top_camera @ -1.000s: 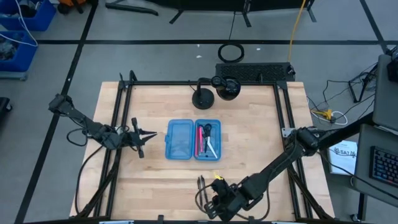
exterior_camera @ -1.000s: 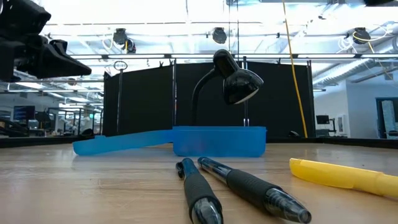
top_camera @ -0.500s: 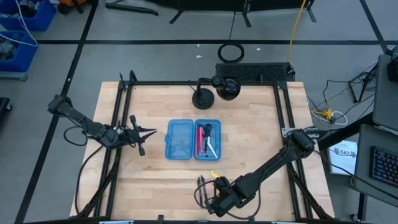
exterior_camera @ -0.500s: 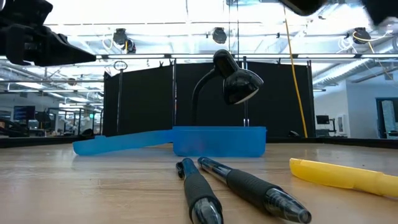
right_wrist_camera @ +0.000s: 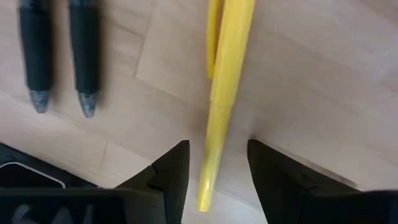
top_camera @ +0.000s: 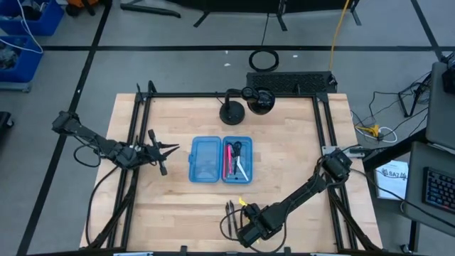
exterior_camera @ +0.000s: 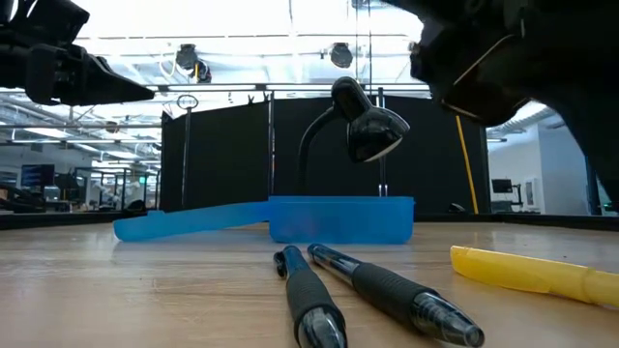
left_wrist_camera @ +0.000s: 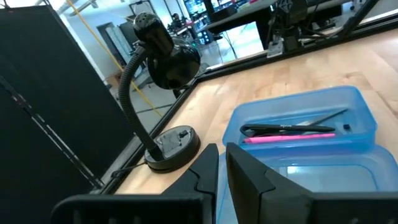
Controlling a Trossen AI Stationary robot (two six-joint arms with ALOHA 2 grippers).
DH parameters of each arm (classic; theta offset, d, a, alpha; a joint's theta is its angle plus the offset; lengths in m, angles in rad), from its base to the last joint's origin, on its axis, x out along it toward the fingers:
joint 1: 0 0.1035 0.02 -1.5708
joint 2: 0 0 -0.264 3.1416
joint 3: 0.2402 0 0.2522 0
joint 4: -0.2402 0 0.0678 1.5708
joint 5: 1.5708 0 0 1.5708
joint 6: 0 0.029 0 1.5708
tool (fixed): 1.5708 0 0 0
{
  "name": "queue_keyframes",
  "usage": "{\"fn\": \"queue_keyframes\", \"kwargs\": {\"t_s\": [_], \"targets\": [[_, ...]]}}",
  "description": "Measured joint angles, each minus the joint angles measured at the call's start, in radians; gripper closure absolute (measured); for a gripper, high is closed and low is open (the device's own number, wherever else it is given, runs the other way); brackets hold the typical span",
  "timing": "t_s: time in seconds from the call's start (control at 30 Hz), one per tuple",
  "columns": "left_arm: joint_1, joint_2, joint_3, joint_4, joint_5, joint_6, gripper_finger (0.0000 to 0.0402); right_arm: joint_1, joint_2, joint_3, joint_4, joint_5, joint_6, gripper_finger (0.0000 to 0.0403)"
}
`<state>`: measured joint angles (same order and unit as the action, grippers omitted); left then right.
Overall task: Pick & place school supplies into a supply box
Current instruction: Put the yellow pen into the blue supply box
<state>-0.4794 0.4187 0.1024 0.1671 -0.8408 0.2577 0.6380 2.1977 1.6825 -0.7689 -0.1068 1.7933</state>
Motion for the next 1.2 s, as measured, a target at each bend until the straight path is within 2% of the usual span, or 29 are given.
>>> {"fn": "queue_keyframes", "kwargs": {"t_s": [0.23,0.4,0.53,0.8,0.9,1.07,1.2], "targets": [[0.004,0.000,0.000,0.038,0.003,0.005,0.0364,-0.017,0.080,0.000,-0.087,-0.109,-0.015,0.0252],[0.004,0.000,0.000,0.060,0.004,0.010,0.0364,-0.023,0.111,0.003,-0.142,-0.154,-0.063,0.0287],[0.004,0.000,0.000,0.063,0.004,0.010,0.0364,-0.026,0.110,-0.015,-0.136,-0.151,-0.068,0.0323],[0.004,0.000,0.000,0.055,0.005,-0.005,0.0364,-0.022,0.100,-0.029,-0.112,-0.053,-0.137,0.0383],[0.004,0.000,0.000,0.039,0.005,-0.008,0.0364,-0.019,0.084,-0.024,-0.115,-0.010,-0.179,0.0385],[0.004,0.000,0.000,0.009,0.006,-0.042,0.0364,-0.020,-0.011,-0.025,-0.087,0.036,-0.153,0.0385],[0.004,0.000,0.000,-0.009,0.006,-0.050,0.0364,-0.018,-0.090,-0.032,-0.102,0.141,-0.120,0.0385]]}}
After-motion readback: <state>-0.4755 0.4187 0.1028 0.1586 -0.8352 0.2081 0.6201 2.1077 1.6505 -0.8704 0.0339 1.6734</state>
